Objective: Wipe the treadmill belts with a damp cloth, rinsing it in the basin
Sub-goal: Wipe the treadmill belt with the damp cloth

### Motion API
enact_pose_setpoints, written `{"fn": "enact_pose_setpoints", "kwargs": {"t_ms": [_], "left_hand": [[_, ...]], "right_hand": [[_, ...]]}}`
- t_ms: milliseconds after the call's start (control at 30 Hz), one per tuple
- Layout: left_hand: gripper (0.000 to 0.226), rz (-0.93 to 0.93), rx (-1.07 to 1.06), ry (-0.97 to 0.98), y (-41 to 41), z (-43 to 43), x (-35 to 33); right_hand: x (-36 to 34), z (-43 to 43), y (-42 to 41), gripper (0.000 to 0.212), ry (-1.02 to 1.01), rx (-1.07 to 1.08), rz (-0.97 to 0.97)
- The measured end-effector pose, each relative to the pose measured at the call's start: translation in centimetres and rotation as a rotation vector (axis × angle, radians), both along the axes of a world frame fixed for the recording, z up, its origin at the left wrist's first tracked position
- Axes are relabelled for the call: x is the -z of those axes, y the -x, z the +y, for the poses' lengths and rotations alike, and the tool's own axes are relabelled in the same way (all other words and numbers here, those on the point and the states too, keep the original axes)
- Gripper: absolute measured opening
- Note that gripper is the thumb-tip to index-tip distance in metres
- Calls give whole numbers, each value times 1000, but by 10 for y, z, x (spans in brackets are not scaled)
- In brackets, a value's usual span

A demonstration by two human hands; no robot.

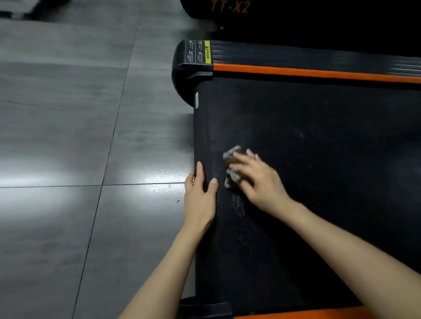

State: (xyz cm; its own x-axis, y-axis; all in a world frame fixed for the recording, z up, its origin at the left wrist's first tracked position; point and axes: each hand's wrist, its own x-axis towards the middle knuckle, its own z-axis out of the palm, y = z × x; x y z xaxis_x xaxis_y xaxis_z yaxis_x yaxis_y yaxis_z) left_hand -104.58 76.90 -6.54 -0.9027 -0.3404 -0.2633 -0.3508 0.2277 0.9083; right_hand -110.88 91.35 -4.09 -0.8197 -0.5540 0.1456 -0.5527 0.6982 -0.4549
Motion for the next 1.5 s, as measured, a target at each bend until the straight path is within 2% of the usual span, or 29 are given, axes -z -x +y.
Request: {"fn": "enact_pose_setpoints", "kwargs": {"t_ms": [100, 233, 300, 400, 467, 533, 633, 700, 800, 933, 1033, 1100, 1200, 1300, 1367, 1500], "left_hand": [[57, -26, 24, 118, 0, 6, 5], [58, -43, 11, 164, 2, 8, 9], [58, -34, 10, 181, 3, 8, 10], [59, -45, 7, 182, 4, 7, 12], [59, -55, 20, 176, 4, 8, 11], [59, -59, 29, 173, 5, 7, 9], [59, -78, 34, 157, 3, 7, 6], [60, -101, 53, 167, 4, 5, 1], [66, -166, 47, 216, 26, 4, -2], [70, -202, -23, 290, 72, 1, -2], [71, -182, -30, 298, 77, 0, 1], [72, -165, -31, 298, 75, -1, 2], [72, -133, -29, 290, 73, -2, 3], [71, -116, -34, 313, 73, -2, 4], [71, -134, -42, 314, 75, -1, 5], [70, -138, -32, 302, 74, -1, 4]], "right_hand": [[3, -10, 78, 32, 26, 264, 4], [1, -37, 135, 34, 57, 413, 18], [0, -49, 117, 31, 92, 307, 22], [2, -47, 63, 30, 74, -118, 41], [-3, -41, 65, 31, 48, -284, 53], [-6, -50, 101, 37, 68, -248, 97], [-4, -68, 160, 36, 109, 96, 70], [0, -75, 177, 31, 95, 197, 61], [0, -67, 163, 30, 140, 147, 56], [6, -33, 104, 29, 165, -21, 95], [7, -30, 125, 32, 137, -83, 134], [5, -43, 171, 33, 97, 33, 127], [0, -60, 237, 32, 31, 313, 73], [-1, -87, 252, 30, 54, 538, 68], [-1, -113, 234, 30, 21, 471, 88], [0, -128, 209, 29, -28, 81, 164]]}}
